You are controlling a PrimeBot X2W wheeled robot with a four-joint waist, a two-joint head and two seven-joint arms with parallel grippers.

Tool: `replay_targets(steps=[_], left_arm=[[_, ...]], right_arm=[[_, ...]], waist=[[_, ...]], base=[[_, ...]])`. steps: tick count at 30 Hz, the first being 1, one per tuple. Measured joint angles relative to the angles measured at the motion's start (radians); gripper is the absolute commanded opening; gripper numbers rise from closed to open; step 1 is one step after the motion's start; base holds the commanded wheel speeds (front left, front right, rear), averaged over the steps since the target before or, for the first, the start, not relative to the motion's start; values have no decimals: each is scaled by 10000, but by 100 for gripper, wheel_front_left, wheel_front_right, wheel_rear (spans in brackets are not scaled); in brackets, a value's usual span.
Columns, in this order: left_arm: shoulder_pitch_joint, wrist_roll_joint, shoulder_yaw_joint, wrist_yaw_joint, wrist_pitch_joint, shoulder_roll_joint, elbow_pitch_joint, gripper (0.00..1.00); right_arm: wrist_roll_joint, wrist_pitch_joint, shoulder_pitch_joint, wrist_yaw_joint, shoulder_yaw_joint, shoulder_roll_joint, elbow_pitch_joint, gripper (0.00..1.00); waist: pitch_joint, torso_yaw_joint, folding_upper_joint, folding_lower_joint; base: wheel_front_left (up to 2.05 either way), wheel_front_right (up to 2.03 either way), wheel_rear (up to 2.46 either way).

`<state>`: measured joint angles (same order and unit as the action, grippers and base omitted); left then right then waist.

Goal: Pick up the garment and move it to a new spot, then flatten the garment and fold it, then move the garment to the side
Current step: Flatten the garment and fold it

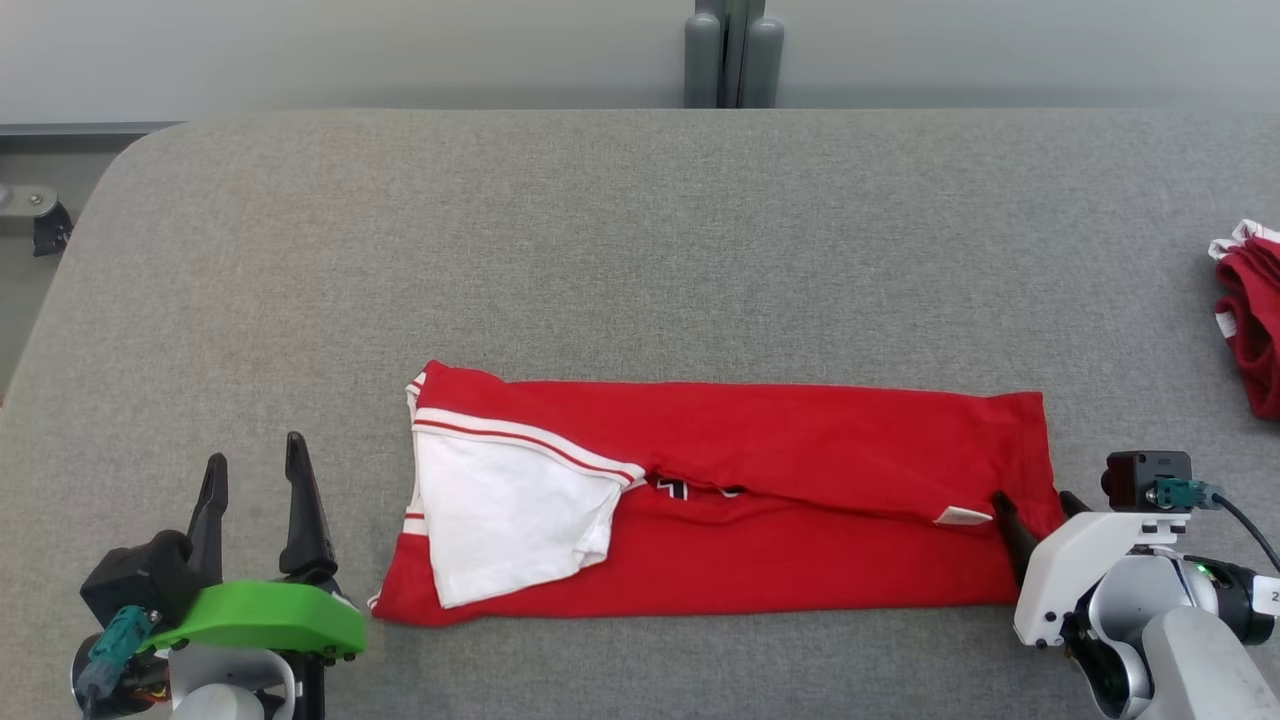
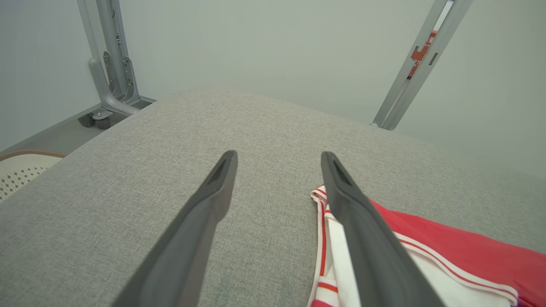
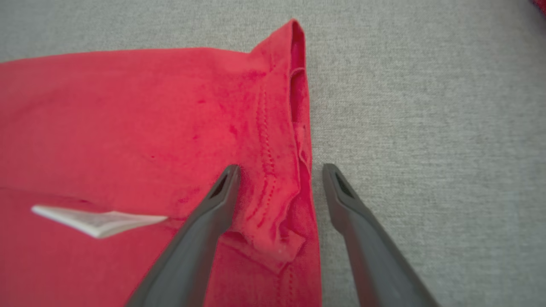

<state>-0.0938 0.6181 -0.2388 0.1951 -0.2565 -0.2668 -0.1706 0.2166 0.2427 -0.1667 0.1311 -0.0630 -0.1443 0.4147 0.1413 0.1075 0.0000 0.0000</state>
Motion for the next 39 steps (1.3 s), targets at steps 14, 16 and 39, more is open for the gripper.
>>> replay_targets(steps=[14,16,39], left_arm=[[8,-48,52,-17,-17,63,-48,100],[12,-46,-4,-31,-31,92,-90,100],[-157,-35,-420,-270,-29,437,-629,100]], right_arm=[[477,17,-687,12,136,-77,719,0],[514,-44,-707,10,-69,-257,709,0],[2723,704,638,-6,353,305,-3300,0]], waist=[[-13,-339,0,0],[-16,-475,0,0],[-57,-1337,0,0]], base=[[0,0,0],[0,0,0],[0,0,0]])
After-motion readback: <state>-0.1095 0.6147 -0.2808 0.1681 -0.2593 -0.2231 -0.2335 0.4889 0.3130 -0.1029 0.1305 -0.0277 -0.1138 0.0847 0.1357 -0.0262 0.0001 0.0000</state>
